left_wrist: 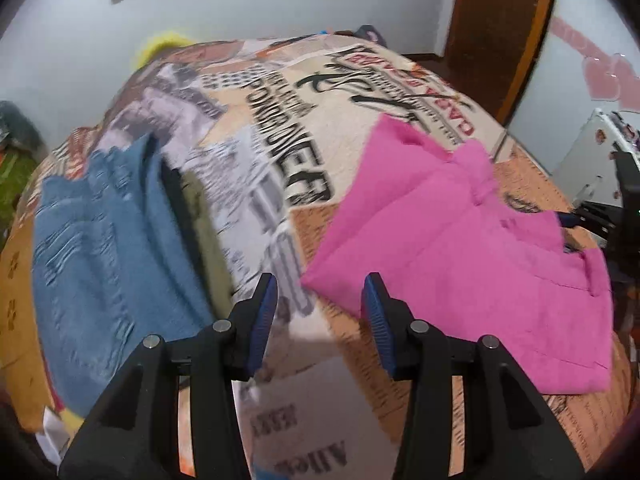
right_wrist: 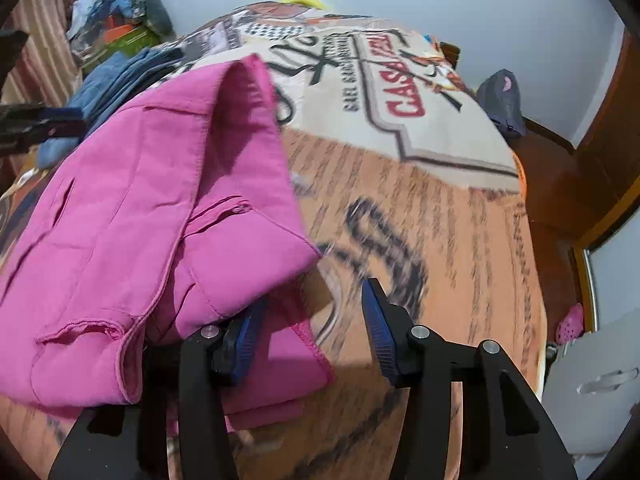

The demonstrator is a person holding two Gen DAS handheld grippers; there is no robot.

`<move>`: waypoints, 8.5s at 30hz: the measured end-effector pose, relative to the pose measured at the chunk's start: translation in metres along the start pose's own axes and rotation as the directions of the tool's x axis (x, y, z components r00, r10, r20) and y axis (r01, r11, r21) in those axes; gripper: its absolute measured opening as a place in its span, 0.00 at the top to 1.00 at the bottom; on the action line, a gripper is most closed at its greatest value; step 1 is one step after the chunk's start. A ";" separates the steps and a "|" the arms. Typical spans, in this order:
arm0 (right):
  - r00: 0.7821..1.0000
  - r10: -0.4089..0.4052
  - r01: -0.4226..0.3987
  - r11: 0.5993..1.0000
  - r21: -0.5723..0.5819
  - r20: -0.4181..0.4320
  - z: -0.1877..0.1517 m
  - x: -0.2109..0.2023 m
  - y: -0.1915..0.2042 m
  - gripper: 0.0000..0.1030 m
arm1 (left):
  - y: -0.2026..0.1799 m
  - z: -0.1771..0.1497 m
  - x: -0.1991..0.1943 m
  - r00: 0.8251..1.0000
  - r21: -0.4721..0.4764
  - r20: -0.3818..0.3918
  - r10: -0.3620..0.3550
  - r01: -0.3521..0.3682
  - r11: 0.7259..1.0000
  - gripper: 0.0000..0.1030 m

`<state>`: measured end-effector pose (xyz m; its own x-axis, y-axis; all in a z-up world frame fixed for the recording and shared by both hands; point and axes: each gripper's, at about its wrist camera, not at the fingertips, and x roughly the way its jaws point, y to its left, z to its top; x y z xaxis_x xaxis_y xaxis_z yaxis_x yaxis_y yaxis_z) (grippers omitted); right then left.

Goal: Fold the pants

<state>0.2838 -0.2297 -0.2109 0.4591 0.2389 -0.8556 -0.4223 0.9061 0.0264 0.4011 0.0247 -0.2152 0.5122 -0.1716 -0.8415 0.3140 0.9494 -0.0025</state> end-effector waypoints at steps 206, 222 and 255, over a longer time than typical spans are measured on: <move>0.911 0.227 -0.172 0.968 -0.183 0.345 0.174 -0.110 0.228 0.71 | 0.170 -0.099 -0.228 0.886 -0.455 0.252 0.388 -0.245 0.856 0.58; 0.743 0.268 -0.161 0.961 -0.224 0.613 0.080 -0.287 0.236 0.50 | 0.008 -0.150 -0.411 0.719 -0.392 0.559 0.414 -0.210 0.895 0.58; 0.617 0.262 -0.153 0.965 -0.214 0.742 0.010 -0.338 0.250 0.00 | -0.076 -0.212 -0.470 0.580 -0.388 0.683 0.445 -0.229 0.893 0.01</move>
<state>0.0304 -0.0806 0.0904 0.7526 0.6440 -0.1376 -0.6447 0.7631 0.0455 -0.0330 0.0888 0.0661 0.9824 0.1432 -0.1202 -0.1466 0.9890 -0.0193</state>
